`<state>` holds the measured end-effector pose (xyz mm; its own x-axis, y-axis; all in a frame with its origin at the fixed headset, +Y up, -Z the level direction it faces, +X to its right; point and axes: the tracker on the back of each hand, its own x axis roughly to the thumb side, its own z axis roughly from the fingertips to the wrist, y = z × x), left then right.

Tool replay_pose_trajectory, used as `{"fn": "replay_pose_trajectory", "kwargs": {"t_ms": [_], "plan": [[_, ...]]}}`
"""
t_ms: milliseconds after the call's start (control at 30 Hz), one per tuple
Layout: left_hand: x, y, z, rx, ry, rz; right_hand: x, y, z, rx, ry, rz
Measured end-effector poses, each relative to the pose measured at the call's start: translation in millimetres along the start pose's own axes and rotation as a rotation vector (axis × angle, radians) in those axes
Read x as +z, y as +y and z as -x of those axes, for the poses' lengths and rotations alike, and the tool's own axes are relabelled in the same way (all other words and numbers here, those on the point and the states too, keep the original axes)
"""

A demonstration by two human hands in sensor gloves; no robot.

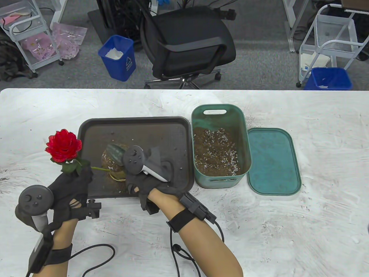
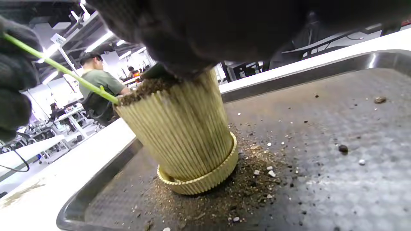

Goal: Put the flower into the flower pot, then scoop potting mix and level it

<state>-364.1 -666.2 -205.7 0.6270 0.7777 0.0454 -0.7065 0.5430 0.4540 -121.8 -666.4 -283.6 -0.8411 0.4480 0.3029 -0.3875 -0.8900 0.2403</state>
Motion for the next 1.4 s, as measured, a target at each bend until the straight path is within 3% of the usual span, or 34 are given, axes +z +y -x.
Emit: {"fn": "replay_pose_trajectory", "kwargs": {"t_ms": [100, 233, 667, 767, 900, 1167, 1267, 1400], "plan": [[-0.6, 0.4, 1.1, 0.000, 0.004, -0.001, 1.1, 0.0, 5.3, -0.057, -0.011, 0.006], [0.1, -0.1, -0.5, -0.001, -0.003, 0.000, 13.4, -8.9, 9.4, -0.188, -0.074, 0.120], [0.0, 0.0, 0.4, -0.006, -0.002, -0.002, 20.9, 18.8, 2.5, 0.029, -0.099, 0.113], [0.0, 0.2, 0.0, -0.004, 0.001, -0.003, 18.4, 13.1, 2.6, -0.010, -0.088, 0.066], [0.3, 0.1, -0.1, -0.005, -0.002, -0.003, 12.9, -2.5, 2.9, -0.157, -0.086, 0.126], [-0.1, 0.2, 0.9, -0.008, 0.000, -0.005, -5.8, 0.1, -1.8, -0.115, 0.064, -0.032], [-0.3, 0.3, 0.7, -0.008, 0.003, -0.006, -6.7, -1.8, -0.6, -0.125, 0.054, -0.031], [0.0, 0.5, 0.6, -0.010, 0.001, -0.006, -5.5, -10.8, 14.5, -0.332, 0.054, 0.109]]}}
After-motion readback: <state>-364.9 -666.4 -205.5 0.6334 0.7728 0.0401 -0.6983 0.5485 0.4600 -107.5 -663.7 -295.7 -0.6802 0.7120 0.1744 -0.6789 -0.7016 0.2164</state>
